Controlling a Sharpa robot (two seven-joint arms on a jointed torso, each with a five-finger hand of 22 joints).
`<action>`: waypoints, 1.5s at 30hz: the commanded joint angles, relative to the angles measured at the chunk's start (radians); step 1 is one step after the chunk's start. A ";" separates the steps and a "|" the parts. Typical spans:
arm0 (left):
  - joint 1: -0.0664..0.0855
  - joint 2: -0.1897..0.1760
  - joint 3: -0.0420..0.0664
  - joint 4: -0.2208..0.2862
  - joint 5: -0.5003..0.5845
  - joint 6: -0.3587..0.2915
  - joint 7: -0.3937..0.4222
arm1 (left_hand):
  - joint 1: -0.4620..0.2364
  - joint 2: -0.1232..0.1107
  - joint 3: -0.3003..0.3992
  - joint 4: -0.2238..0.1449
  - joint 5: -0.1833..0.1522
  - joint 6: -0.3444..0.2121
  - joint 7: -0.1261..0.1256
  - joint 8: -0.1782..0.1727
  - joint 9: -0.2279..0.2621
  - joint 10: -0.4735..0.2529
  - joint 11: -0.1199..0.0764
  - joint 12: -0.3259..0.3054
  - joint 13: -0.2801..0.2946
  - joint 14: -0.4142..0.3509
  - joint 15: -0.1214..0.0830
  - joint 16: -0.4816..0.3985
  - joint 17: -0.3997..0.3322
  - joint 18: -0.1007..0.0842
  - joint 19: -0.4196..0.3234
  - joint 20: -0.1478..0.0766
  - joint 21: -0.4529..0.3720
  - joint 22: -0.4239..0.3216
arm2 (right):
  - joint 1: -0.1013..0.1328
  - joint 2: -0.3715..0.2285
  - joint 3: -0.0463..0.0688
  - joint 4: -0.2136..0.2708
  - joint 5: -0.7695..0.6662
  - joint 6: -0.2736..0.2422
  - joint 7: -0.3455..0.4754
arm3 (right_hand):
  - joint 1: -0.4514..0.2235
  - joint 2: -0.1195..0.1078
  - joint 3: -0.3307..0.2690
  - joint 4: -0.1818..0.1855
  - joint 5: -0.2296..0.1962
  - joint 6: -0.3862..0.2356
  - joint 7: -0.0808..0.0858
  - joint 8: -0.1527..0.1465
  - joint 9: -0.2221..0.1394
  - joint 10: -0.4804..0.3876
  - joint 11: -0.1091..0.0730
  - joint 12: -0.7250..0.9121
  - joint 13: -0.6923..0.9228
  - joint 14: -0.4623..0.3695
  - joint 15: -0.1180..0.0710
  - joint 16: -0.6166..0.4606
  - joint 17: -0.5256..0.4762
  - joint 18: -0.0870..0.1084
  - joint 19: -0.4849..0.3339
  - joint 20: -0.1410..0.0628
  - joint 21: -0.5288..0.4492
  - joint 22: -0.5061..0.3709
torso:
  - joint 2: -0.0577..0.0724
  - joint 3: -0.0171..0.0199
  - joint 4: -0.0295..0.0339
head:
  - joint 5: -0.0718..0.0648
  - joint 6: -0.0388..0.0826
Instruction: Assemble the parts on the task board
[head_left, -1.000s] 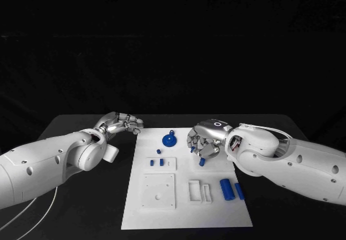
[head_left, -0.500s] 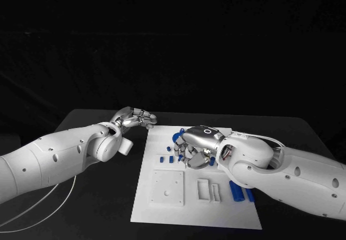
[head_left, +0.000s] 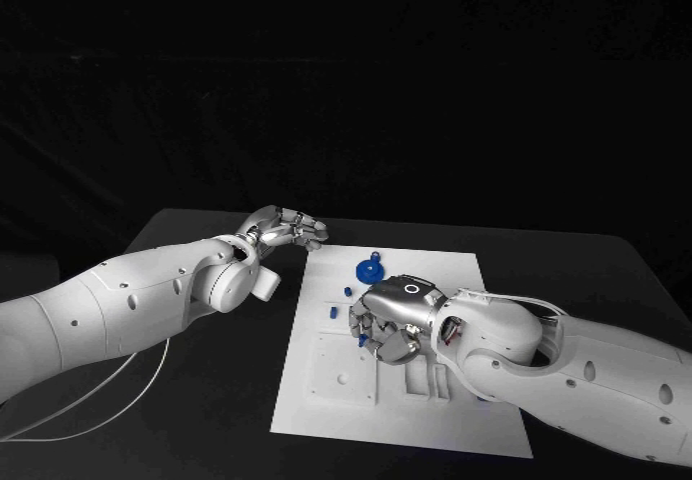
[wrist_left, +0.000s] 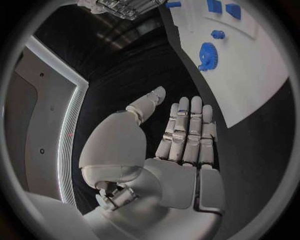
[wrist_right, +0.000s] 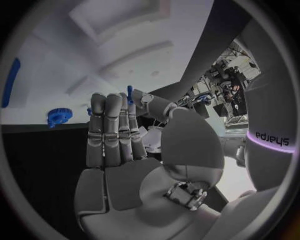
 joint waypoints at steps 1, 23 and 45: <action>0.001 0.001 0.001 0.001 0.008 -0.002 0.013 | -0.001 0.009 -0.006 -0.001 0.006 -0.005 -0.001 0.003 -0.001 -0.007 -0.002 -0.002 -0.001 0.008 0.001 -0.006 0.001 0.015 0.006 -0.003 -0.006 0.001 | -0.006 0.003 -0.001 0.000 -0.032 0.016 0.003 | 0.001 0.003 0.001 0.002 0.004 0.006 -0.001 0.004 0.002 0.003 0.003 -0.006 0.000 0.000 -0.007 0.006 0.000 0.015 -0.003 -0.007 0.004 0.001 | 0.001 0.0016 -0.0011 | 0.006 -0.006; 0.001 -0.001 0.001 0.001 0.008 0.005 0.011 | -0.002 0.009 -0.007 -0.001 0.005 -0.006 -0.001 0.004 -0.002 -0.008 -0.001 -0.002 -0.002 0.007 0.001 -0.009 0.003 0.015 0.006 -0.003 -0.007 0.002 | -0.017 -0.001 -0.022 -0.005 -0.033 0.032 0.003 | -0.001 0.006 -0.002 0.000 0.007 0.005 -0.001 0.003 0.006 0.003 0.003 -0.007 0.004 0.000 -0.007 0.006 0.001 0.015 -0.003 -0.007 0.005 0.002 | 0.000 0.0013 -0.0004 | 0.011 -0.018; 0.001 -0.003 0.001 0.002 0.008 0.010 0.007 | -0.003 0.009 -0.007 -0.001 0.005 -0.007 0.000 0.004 -0.002 -0.009 -0.001 -0.002 -0.003 0.007 0.001 -0.011 0.006 0.014 0.005 -0.003 -0.008 0.002 | -0.019 0.011 -0.028 -0.020 -0.076 0.020 -0.001 | 0.000 0.007 -0.003 -0.003 0.008 0.005 -0.001 0.003 0.008 0.004 0.002 -0.007 0.007 0.000 -0.008 0.007 0.001 0.015 -0.003 -0.008 0.006 0.003 | 0.000 0.0008 -0.0002 | 0.013 -0.023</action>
